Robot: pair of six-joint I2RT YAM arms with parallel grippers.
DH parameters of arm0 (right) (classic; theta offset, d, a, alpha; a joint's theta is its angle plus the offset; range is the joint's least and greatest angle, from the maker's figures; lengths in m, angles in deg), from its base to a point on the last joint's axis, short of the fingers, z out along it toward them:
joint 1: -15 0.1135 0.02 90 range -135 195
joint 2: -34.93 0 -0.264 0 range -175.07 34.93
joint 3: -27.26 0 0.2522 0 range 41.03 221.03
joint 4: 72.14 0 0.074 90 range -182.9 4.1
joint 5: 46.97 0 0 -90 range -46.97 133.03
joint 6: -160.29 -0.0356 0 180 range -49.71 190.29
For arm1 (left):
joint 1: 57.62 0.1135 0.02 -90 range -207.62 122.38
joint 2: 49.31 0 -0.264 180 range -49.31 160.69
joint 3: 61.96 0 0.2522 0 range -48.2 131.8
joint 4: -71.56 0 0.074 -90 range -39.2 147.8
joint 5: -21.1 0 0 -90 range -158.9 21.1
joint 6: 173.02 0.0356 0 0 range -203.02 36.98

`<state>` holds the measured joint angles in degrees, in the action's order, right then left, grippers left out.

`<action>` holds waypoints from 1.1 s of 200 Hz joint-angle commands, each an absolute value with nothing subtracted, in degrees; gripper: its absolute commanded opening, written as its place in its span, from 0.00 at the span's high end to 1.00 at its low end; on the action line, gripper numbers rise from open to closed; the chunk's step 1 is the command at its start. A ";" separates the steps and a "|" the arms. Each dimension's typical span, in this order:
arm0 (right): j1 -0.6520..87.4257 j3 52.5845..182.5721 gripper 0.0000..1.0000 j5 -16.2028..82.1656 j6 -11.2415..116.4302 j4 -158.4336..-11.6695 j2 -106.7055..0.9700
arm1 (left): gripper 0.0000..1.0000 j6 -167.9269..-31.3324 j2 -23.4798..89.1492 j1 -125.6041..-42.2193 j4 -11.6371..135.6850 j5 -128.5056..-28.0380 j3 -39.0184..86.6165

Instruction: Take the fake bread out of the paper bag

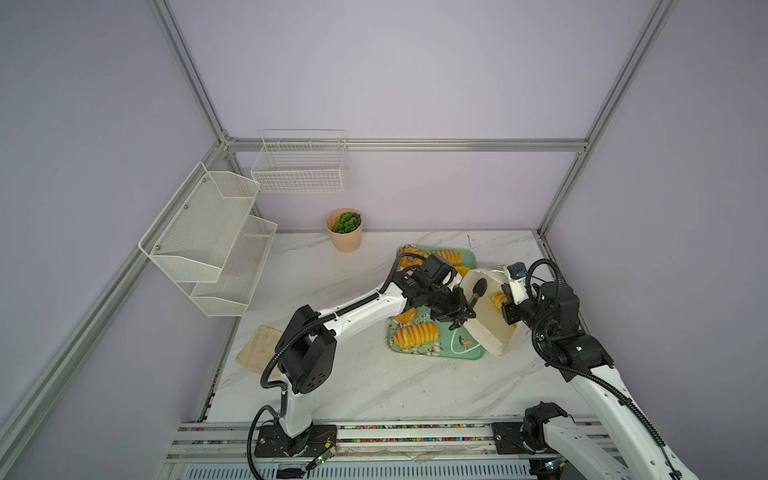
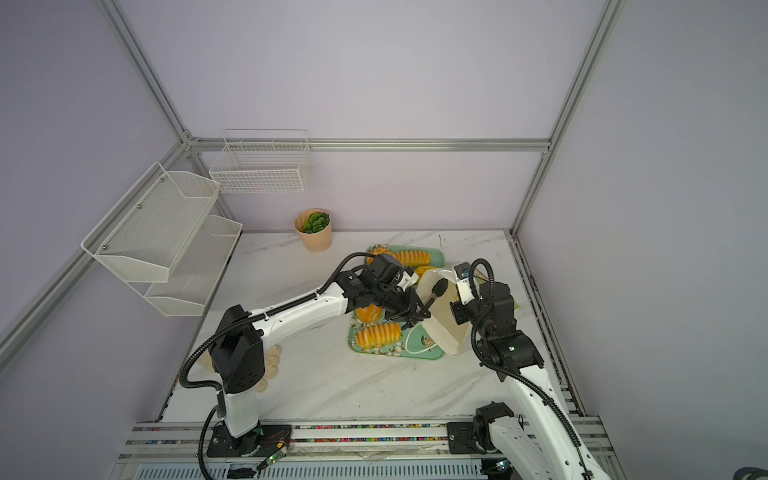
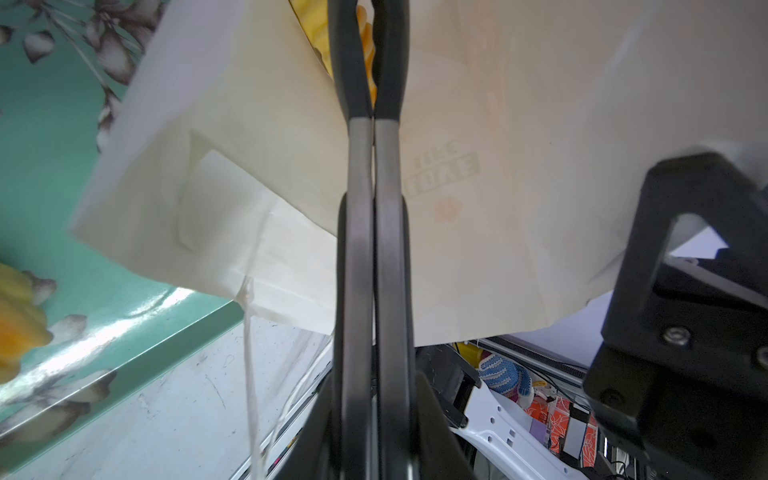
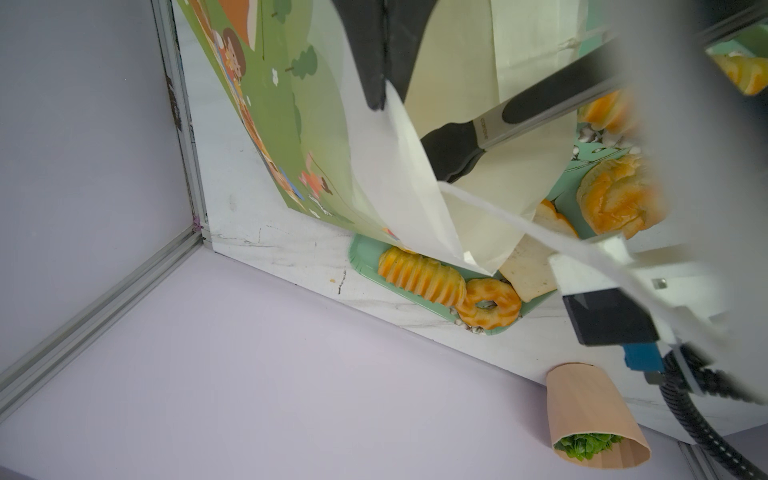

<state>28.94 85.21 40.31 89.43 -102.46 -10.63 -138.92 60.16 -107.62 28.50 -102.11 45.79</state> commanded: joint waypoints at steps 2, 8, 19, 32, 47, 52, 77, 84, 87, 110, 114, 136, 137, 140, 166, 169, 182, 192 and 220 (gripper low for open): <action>29.21 86.36 1.00 39.00 88.86 -101.48 -10.66 | 0.82 -138.59 58.91 -109.73 29.37 -103.16 49.47; 29.21 86.38 1.00 38.99 88.69 -101.37 -10.75 | 0.80 -138.95 59.02 -110.19 29.35 -102.92 49.63; 29.23 86.49 1.00 38.99 88.33 -101.28 -11.02 | 0.78 -139.32 59.32 -110.78 29.43 -102.81 49.96; 29.16 86.85 1.00 39.34 87.68 -101.28 -11.61 | 0.77 -139.53 59.37 -111.06 29.40 -102.71 50.09; 29.24 87.34 1.00 39.60 86.94 -101.21 -12.24 | 0.77 -139.45 58.77 -111.30 29.45 -102.15 49.55; 29.24 87.43 1.00 39.67 86.67 -101.11 -12.35 | 0.77 -139.45 58.64 -111.42 29.42 -102.00 49.53; 29.20 87.13 1.00 39.44 85.69 -100.15 -12.31 | 0.77 -139.52 58.98 -112.68 29.76 -101.90 50.26; 29.22 86.97 1.00 39.11 85.59 -100.01 -12.19 | 0.76 -139.83 59.66 -112.89 29.85 -102.43 50.82; 29.21 86.87 1.00 38.97 85.61 -99.99 -12.12 | 0.76 -140.07 60.01 -112.90 29.85 -102.62 51.11; 29.19 86.20 1.00 38.29 85.88 -100.12 -11.18 | 0.76 -141.30 61.71 -113.07 30.42 -103.05 53.23; 29.22 86.18 1.00 38.27 86.01 -100.22 -10.98 | 0.76 -141.55 61.99 -113.17 30.57 -103.08 53.59; 29.21 86.11 1.00 38.25 86.34 -100.43 -10.51 | 0.76 -145.60 64.21 -113.44 32.89 -104.69 54.10; 29.23 86.11 1.00 38.23 86.36 -100.41 -10.51 | 0.76 -145.91 64.36 -113.48 33.04 -104.77 54.10; 29.24 86.11 1.00 38.16 86.38 -100.41 -10.51 | 0.76 -146.74 64.72 -113.44 33.49 -104.93 54.10; 29.20 85.50 1.00 36.43 86.55 -100.07 -10.27 | 0.71 -152.64 67.10 -113.38 38.07 -104.67 54.70; 29.23 85.42 1.00 36.32 86.63 -99.98 -10.09 | 0.71 -153.41 67.46 -113.30 38.61 -104.67 54.78; 29.18 84.95 1.00 35.75 87.02 -99.80 -9.40 | 0.68 -156.39 68.76 -113.13 41.24 -104.65 54.95; 29.24 84.80 1.00 35.41 87.39 -99.88 -8.98 | 0.66 -157.89 69.97 -113.08 41.96 -104.54 55.61; 29.23 84.70 1.00 34.39 88.37 -100.48 -8.68 | 0.62 -158.96 72.49 -112.99 40.14 -102.99 58.23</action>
